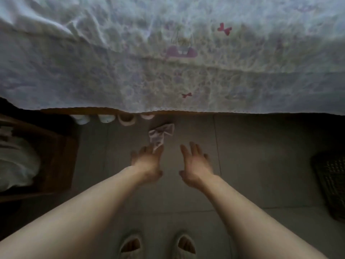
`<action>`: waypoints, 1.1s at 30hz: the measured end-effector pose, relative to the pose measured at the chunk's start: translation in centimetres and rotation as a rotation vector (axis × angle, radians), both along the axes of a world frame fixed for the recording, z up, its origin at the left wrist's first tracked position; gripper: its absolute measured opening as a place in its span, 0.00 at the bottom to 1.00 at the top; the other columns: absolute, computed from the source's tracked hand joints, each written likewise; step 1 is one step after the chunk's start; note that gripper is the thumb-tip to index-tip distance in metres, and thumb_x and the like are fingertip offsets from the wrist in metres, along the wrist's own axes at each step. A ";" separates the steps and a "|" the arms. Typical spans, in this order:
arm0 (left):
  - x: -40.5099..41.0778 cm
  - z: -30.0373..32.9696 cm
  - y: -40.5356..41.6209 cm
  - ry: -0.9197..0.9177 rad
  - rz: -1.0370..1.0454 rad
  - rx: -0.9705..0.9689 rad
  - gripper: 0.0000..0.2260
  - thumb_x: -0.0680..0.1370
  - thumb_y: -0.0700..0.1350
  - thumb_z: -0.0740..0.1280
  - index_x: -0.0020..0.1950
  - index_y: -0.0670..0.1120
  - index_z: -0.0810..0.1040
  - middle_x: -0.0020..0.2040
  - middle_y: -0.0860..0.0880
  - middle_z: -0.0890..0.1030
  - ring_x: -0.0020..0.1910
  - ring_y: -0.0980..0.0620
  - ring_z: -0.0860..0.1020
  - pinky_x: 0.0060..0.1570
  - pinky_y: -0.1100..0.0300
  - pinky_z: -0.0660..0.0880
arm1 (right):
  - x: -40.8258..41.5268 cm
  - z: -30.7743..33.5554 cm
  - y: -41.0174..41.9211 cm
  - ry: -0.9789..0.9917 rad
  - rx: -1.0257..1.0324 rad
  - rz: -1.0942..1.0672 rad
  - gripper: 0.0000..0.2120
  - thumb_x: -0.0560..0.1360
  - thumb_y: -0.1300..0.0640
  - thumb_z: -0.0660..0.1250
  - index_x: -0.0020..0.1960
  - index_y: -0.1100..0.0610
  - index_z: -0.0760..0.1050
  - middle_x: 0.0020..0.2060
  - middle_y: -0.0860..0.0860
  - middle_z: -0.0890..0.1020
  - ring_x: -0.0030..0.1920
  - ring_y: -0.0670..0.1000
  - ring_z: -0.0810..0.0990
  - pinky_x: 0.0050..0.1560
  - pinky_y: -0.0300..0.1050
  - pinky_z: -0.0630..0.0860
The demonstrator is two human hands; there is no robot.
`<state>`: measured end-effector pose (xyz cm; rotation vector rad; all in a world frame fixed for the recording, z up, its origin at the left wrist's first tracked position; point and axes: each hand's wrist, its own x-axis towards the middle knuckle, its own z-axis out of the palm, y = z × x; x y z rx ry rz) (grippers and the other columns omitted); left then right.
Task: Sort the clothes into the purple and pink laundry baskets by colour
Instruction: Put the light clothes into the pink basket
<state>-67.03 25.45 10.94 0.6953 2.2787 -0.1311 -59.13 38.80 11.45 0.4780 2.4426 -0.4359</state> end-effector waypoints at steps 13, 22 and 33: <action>-4.1 -22.6 2.8 -0.037 -0.029 -0.009 0.37 0.78 0.55 0.63 0.78 0.52 0.42 0.78 0.46 0.41 0.77 0.44 0.46 0.72 0.42 0.47 | -4.4 -20.9 2.0 -0.014 0.055 0.101 0.40 0.78 0.49 0.63 0.78 0.51 0.38 0.77 0.55 0.40 0.77 0.56 0.41 0.74 0.54 0.49; -6.2 -29.4 3.5 -0.011 -0.006 -0.010 0.36 0.77 0.56 0.63 0.78 0.53 0.45 0.78 0.44 0.41 0.77 0.43 0.47 0.72 0.42 0.49 | -6.6 -26.4 3.2 0.011 0.073 0.088 0.41 0.77 0.51 0.65 0.78 0.51 0.39 0.77 0.55 0.40 0.77 0.56 0.41 0.75 0.55 0.49; -5.5 -25.1 3.5 0.024 -0.004 -0.076 0.32 0.78 0.45 0.63 0.77 0.41 0.51 0.77 0.44 0.52 0.74 0.45 0.57 0.72 0.44 0.52 | -6.0 -23.1 2.4 -0.032 0.073 0.105 0.41 0.77 0.50 0.64 0.78 0.52 0.39 0.77 0.55 0.41 0.77 0.56 0.42 0.75 0.55 0.49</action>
